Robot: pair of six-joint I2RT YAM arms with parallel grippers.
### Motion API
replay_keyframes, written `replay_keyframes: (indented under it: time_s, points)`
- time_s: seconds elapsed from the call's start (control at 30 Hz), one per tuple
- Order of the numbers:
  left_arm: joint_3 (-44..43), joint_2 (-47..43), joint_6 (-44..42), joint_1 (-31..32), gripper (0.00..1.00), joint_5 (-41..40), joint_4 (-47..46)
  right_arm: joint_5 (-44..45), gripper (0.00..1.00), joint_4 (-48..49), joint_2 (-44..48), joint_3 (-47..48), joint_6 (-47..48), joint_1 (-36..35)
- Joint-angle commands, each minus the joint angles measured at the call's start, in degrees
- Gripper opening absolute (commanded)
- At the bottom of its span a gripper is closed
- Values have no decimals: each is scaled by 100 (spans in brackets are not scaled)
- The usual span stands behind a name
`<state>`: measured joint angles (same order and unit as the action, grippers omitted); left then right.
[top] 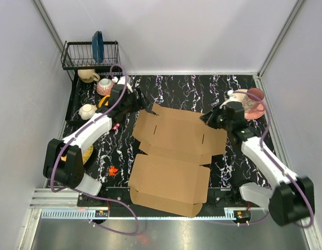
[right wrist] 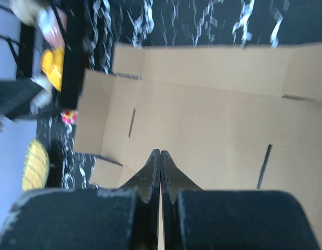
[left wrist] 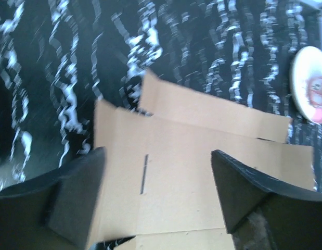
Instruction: Fold the paper box
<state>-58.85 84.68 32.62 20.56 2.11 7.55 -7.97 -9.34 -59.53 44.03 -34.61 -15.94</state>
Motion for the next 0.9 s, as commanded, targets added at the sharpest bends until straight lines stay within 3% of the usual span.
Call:
replay_keyframes:
  time_s: [0.0,0.07,0.13,0.2,0.37,0.53,0.87]
  points:
    - [-967,389,34,-17,76,975,-449,-1145,0,1117,-1216,-307,-274,-154]
    - [-1268,820,34,-8,65,792,-106,-1137,0,1233,-1420,-368,-222,-224]
    - [-1506,1145,130,-16,62,459,44,-1093,0,1268,-1640,-421,-178,-234]
    - [-1707,1348,139,-17,65,439,80,-1128,0,1356,-1833,-439,-151,-242]
    - [-2217,1937,-307,106,85,449,360,-1154,0,1496,-2177,-439,-160,-278]
    - [-2421,2377,-634,220,82,-34,721,-1207,0,1637,-2493,-387,-143,-286]
    - [-2964,2992,-933,344,71,-131,721,-1190,0,1576,-2669,-272,-37,-295]
